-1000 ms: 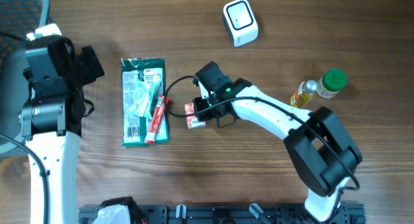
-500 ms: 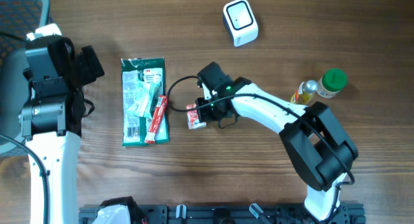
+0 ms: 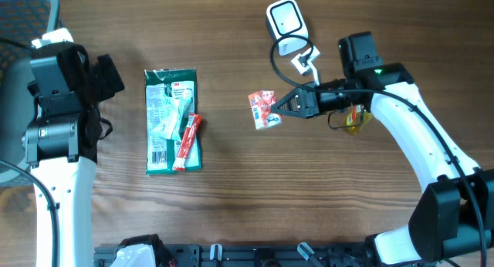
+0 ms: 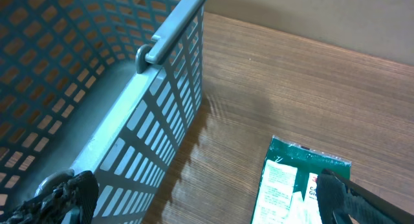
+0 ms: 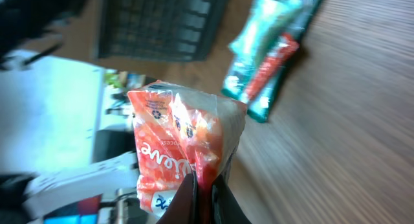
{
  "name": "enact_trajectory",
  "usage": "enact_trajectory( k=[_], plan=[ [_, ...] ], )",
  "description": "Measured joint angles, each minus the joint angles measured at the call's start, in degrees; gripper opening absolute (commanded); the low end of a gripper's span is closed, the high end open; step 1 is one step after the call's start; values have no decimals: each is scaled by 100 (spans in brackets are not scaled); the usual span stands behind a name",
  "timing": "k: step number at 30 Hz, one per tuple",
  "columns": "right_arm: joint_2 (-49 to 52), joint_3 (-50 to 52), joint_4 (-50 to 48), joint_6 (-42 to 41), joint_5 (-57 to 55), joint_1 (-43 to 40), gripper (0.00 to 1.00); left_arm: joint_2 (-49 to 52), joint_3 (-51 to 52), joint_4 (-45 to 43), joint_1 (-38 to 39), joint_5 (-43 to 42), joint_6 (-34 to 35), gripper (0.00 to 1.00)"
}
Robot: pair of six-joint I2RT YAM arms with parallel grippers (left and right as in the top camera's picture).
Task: Scan the item barcode
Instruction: 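Lift the tissue pack and carry it right toward the scanner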
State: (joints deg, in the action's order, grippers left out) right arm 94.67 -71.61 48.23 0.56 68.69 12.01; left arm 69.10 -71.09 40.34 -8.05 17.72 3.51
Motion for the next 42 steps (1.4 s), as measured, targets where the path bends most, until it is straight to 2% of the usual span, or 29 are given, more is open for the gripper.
enact_trajectory(
  k=[9, 12, 42],
  plan=[
    [0, 0, 66, 214, 1681, -11, 4, 0, 0, 0, 0, 0, 0, 100],
    [0, 0, 66, 210, 1899, -11, 5, 0, -2, 0, 0, 0, 0, 100],
    [0, 0, 85, 190, 2002, -11, 5, 0, 0, 0, 0, 0, 0, 100]
  ],
)
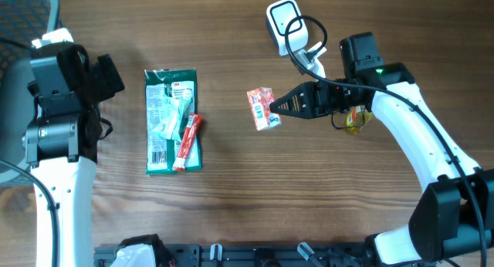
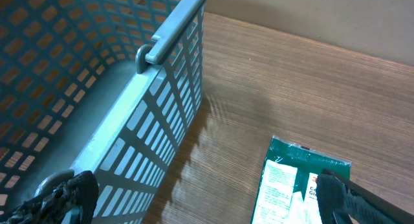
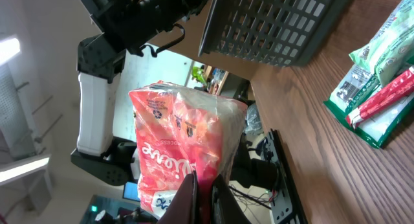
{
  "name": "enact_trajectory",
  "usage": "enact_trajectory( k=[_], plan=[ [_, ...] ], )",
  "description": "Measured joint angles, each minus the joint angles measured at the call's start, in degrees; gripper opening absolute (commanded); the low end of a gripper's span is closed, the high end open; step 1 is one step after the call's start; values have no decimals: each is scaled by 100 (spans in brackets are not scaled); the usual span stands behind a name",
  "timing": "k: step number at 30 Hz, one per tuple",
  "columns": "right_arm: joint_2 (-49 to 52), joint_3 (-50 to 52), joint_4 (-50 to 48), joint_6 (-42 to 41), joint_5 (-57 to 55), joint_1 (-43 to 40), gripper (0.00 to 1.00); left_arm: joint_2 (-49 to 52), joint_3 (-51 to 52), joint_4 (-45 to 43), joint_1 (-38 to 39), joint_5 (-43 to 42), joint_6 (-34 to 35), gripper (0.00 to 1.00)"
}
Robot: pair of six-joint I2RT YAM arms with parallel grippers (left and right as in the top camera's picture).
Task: Scan the item barcode
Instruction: 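Lift the tissue pack and carry it right toward the scanner, then hold the tissue pack under the white scanner with the right gripper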
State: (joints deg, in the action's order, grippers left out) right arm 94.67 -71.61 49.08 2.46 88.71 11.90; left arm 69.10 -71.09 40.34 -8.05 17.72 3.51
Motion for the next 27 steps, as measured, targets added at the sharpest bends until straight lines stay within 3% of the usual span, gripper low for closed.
enact_trajectory(
  k=[7, 17, 20, 23, 27],
  plan=[
    [0, 0, -2, -90, -734, 0, 5, 0, -2, 0, 0, 0, 0, 100],
    [2, -68, 258, -393, -4568, 0, 4, 0, 0, 0, 0, 0, 0, 100],
    [79, -942, 1196, -509, -5276, 0, 4, 0, 0, 0, 0, -2, 0, 100],
    [52, -2579, 1908, -702, -6214, 4, 4, 2, -2, 0, 0, 0, 0, 100],
    [-35, -3724, 2146, -743, -7243, 59, 4, 0, -2, -2, 0, 0, 0, 100]
  ],
)
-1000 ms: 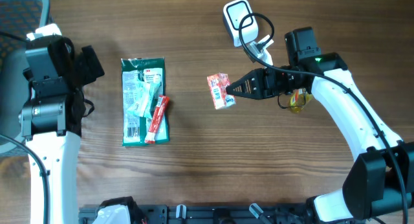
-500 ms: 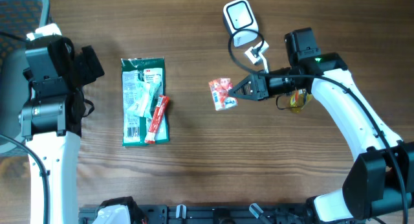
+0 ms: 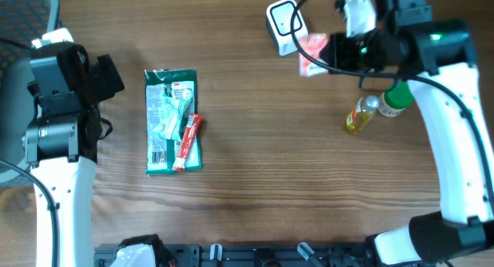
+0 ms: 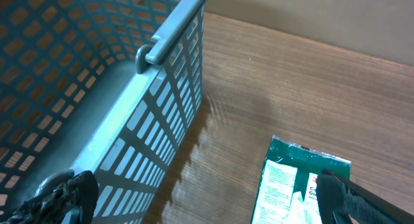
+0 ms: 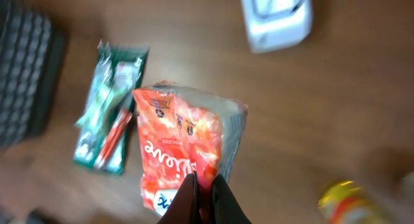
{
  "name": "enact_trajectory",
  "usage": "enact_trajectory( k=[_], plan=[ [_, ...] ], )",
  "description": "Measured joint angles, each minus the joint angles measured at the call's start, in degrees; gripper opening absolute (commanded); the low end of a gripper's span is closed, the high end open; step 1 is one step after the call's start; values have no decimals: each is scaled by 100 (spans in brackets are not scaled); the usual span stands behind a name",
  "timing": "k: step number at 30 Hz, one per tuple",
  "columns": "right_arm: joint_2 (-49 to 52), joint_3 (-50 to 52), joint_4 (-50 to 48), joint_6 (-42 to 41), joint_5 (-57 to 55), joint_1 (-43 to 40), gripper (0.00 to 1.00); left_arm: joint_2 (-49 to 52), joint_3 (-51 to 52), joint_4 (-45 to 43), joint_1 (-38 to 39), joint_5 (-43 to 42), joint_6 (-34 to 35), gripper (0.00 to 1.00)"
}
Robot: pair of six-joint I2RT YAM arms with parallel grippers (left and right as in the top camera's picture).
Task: Scan the item barcode
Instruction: 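Hold the tissue pack under the white scanner with the right gripper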
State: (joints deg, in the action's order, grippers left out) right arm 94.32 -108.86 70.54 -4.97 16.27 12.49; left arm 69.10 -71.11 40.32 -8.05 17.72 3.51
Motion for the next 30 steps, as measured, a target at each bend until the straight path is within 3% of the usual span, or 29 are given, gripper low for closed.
enact_trajectory(
  k=[8, 16, 23, 30],
  plan=[
    [284, -61, -872, 490, -1414, 275, 4, 0, 0, 0, 0, 0, 0, 100],
    [1401, -59, -1631, 798, -2872, 859, 4, 0, 0, 0, 0, 0, 0, 100],
    [2306, -57, -2767, 1777, -4249, 1248, 4, 0, 0, -2, 0, 0, 0, 100],
    [2570, -59, -3897, 2614, -4680, 1318, 4, 0, 0, 2, 0, 0, 0, 100]
  ],
)
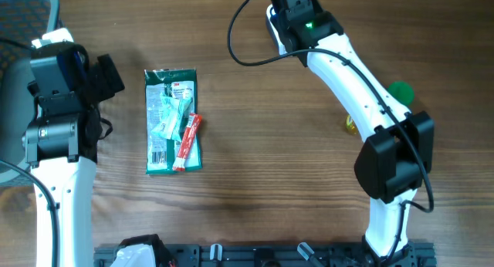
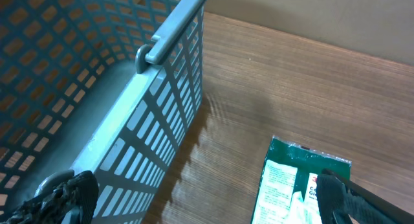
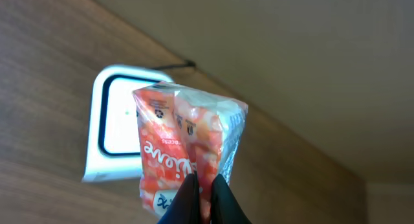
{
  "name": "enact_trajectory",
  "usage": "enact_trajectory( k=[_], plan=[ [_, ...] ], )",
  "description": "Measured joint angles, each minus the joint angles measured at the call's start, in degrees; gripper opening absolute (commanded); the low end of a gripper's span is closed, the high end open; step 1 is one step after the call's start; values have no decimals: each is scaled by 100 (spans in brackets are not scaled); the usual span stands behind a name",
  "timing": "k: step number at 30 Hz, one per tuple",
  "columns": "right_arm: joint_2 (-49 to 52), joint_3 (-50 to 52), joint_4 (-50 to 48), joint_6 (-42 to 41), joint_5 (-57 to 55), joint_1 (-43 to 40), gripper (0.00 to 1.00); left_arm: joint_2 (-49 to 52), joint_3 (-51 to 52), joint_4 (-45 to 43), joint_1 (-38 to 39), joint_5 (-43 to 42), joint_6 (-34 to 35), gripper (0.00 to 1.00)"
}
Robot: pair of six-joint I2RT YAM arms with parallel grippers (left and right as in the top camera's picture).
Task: Scan the item barcode
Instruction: 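Hold the tissue pack under the white scanner with the right gripper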
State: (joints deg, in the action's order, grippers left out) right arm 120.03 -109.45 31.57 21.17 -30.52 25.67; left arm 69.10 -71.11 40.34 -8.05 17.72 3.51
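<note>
In the right wrist view my right gripper (image 3: 204, 188) is shut on a red-orange snack packet (image 3: 178, 143), pinching its lower edge. The packet hangs over the white barcode scanner (image 3: 119, 130), covering the right side of its dark window. In the overhead view the right arm (image 1: 343, 62) reaches to the table's far edge; only an edge of the scanner (image 1: 272, 18) shows beside the wrist, and the packet is hidden. My left gripper (image 2: 204, 191) stands open at the left, holding nothing.
A green flat package (image 1: 171, 116) with a red tube (image 1: 186, 142) on it lies left of centre. A blue mesh basket (image 2: 97, 88) stands at the far left. A yellow bottle (image 1: 349, 126) and a green cap (image 1: 400, 89) show beside the right arm.
My right gripper has moved with the packet from just right of the scanner to directly over it at the table's far edge. The left arm has not moved.
The right gripper held the red-orange packet near the table's middle, right of the green package, and stayed there at the second moment. Then it was beside the scanner at the far edge. Now the packet hangs over the scanner's window.
</note>
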Motion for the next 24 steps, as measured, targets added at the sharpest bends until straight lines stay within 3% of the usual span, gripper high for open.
enact_trajectory(
  k=[10, 16, 24],
  plan=[
    [942, 2, -960, 1023, -358, 0, 4, 2, 0, 0, 0, 0, 0, 100],
    [1080, 2, -1152, 1257, -870, 0, 4, 2, 0, 0, 0, 0, 2, 100],
    [1220, 2, -1152, 1303, -741, 0, 4, 2, 2, 0, 0, 0, 0, 100]
  ],
)
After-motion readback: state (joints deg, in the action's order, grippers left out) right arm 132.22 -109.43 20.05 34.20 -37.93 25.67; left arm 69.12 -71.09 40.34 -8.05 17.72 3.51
